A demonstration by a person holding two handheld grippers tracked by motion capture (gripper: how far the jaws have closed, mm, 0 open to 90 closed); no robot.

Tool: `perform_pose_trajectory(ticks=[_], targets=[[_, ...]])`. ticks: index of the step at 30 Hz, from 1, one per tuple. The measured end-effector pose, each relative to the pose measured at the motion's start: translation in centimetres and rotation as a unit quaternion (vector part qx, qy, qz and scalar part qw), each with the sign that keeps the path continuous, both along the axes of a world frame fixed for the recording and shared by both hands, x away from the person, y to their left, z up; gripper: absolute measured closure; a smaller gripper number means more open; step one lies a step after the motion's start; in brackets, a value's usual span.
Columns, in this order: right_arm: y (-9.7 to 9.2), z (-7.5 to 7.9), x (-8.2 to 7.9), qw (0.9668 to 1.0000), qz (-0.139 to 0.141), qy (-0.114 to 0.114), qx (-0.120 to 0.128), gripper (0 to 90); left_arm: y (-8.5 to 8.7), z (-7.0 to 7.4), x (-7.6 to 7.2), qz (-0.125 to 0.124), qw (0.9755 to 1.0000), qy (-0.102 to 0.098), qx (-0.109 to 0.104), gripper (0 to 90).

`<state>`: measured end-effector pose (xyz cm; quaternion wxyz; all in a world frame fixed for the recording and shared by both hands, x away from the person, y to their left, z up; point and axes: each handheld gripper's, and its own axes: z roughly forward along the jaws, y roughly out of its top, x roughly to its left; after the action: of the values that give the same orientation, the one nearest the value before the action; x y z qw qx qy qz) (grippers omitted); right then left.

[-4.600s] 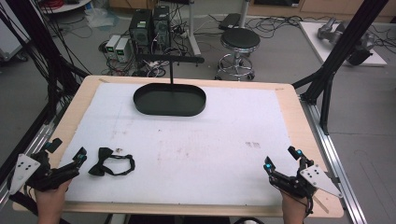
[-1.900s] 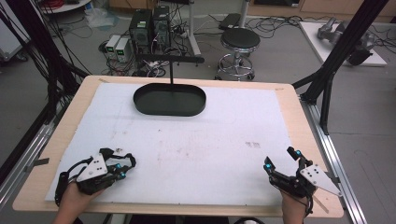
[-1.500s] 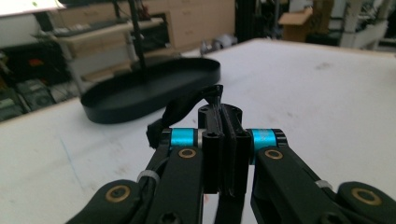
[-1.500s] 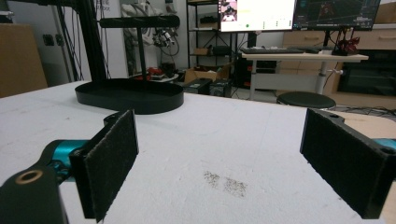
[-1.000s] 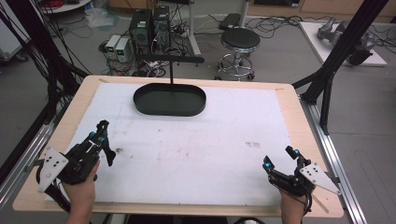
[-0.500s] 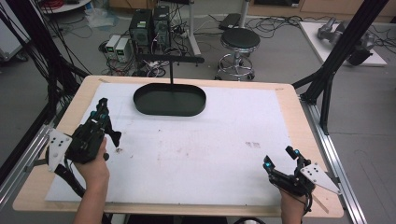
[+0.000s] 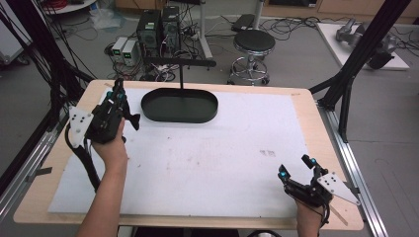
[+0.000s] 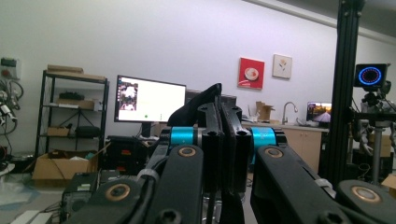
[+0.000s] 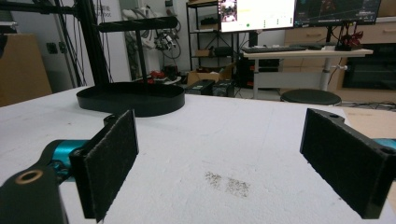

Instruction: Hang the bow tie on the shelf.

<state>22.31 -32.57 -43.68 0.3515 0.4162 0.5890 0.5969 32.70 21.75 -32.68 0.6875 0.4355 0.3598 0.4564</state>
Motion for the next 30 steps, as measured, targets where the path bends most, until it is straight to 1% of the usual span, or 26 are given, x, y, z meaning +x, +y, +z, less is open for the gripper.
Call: perform_pose_trajectory(ticks=[4, 9, 11, 12, 13, 14, 15, 16, 17, 18, 20, 21, 22, 23, 24, 25, 28, 30], targets=[[0.1, -0.1, 0.2, 1.0000, 0.002, -0.001, 0.000, 10.5, 0.1, 0.4, 2.0, 0.000, 0.9999, 0.007, -0.015, 86.9], [0.1, -0.2, 0.4, 1.0000, 0.005, 0.001, -0.001, 10.5, 0.1, 0.8, 4.0, -0.001, 0.9998, 0.014, -0.016, 86.9], [0.1, -0.2, 0.5, 1.0000, 0.006, 0.002, -0.002, 10.5, -0.1, 0.9, 4.8, 0.000, 0.9998, 0.018, -0.012, 86.9], [0.1, -0.3, 0.5, 1.0000, 0.006, 0.002, -0.003, 10.5, -0.1, 0.9, 4.8, 0.000, 0.9998, 0.018, -0.012, 86.9], [0.1, -0.3, 0.5, 1.0000, 0.006, 0.003, -0.001, 10.5, -0.4, 1.0, 5.6, -0.002, 0.9997, 0.021, -0.011, 86.9], [0.1, -0.3, 0.5, 1.0000, 0.006, 0.004, 0.001, 10.5, -0.5, 1.0, 6.0, -0.003, 0.9997, 0.023, -0.009, 87.0], [0.1, -0.3, 0.6, 1.0000, 0.006, 0.004, 0.001, 10.5, -0.5, 1.0, 6.0, -0.003, 0.9997, 0.023, -0.009, 86.9], [0.1, -0.4, 0.6, 1.0000, 0.006, 0.003, 0.002, 10.5, -0.8, 1.0, 6.8, -0.001, 0.9996, 0.030, 0.003, 86.9], [0.1, -0.4, 0.6, 1.0000, 0.008, 0.003, 0.003, 10.5, -0.8, 1.0, 6.8, -0.001, 0.9996, 0.030, 0.003, 87.0], [0.1, -0.5, 0.7, 1.0000, 0.008, 0.003, 0.004, 10.5, -1.1, 0.9, 7.5, -0.002, 0.9994, 0.034, 0.007, 86.9], [0.2, -0.5, 0.8, 0.9999, 0.010, 0.005, 0.003, 10.5, -1.4, 0.9, 8.3, -0.006, 0.9992, 0.039, 0.001, 87.0], [0.3, -0.6, 0.8, 0.9999, 0.011, 0.007, 0.005, 10.5, -1.5, 0.9, 8.6, -0.006, 0.9992, 0.039, 0.002, 87.0], [0.3, -0.6, 0.8, 0.9999, 0.010, 0.008, 0.005, 10.5, -1.8, 1.0, 9.0, -0.002, 0.9991, 0.040, 0.010, 86.9], [0.3, -0.6, 0.8, 0.9999, 0.010, 0.008, 0.005, 10.5, -1.8, 1.0, 9.0, -0.002, 0.9991, 0.040, 0.010, 86.9], [0.5, -0.6, 0.9, 0.9999, 0.014, 0.008, 0.004, 10.5, -2.1, 1.1, 9.6, 0.004, 0.9990, 0.041, 0.019, 86.9], [0.5, -0.6, 1.0, 0.9998, 0.015, 0.009, 0.004, 10.5, -2.3, 1.1, 10.1, 0.007, 0.9988, 0.043, 0.021, 86.9], [0.5, -0.6, 1.0, 0.9998, 0.014, 0.009, 0.006, 10.5, -2.5, 1.0, 11.3, 0.013, 0.9985, 0.048, 0.021, 86.9], [0.4, -0.7, 1.0, 0.9999, 0.014, 0.008, 0.007, 10.5, -2.6, 0.7, 12.0, 0.020, 0.9987, 0.044, 0.016, 87.0]])
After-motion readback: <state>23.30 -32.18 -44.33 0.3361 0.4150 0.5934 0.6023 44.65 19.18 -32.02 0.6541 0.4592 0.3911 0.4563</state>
